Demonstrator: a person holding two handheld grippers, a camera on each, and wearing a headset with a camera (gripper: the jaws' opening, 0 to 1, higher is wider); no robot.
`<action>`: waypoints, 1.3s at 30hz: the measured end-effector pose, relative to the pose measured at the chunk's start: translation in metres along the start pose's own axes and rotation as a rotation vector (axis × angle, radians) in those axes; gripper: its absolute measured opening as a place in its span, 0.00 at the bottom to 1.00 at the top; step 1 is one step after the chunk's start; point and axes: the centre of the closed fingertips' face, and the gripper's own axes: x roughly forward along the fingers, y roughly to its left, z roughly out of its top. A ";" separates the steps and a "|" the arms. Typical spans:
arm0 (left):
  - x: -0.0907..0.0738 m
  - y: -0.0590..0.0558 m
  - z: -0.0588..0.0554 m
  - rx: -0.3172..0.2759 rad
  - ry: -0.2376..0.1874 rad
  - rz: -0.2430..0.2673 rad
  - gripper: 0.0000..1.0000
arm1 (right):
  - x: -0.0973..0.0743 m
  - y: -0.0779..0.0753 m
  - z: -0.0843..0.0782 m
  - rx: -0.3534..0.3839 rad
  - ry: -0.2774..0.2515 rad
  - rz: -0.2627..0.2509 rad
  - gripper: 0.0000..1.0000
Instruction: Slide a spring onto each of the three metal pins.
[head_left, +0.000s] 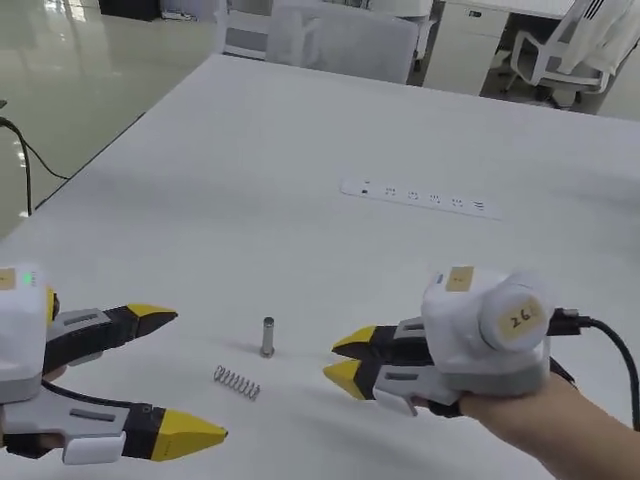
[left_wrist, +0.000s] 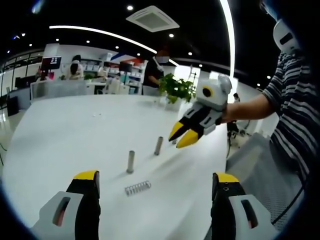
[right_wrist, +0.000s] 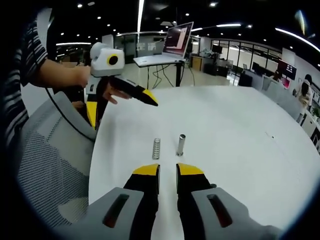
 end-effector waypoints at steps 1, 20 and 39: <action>0.000 0.000 0.000 -0.001 0.001 -0.001 0.90 | 0.005 0.001 0.003 -0.004 0.000 0.003 0.10; -0.005 0.002 -0.002 -0.004 0.002 0.007 0.90 | 0.050 0.020 0.025 -0.033 -0.001 0.057 0.10; -0.006 0.001 -0.006 -0.010 0.012 0.005 0.90 | 0.092 0.021 -0.009 -0.028 0.112 0.036 0.11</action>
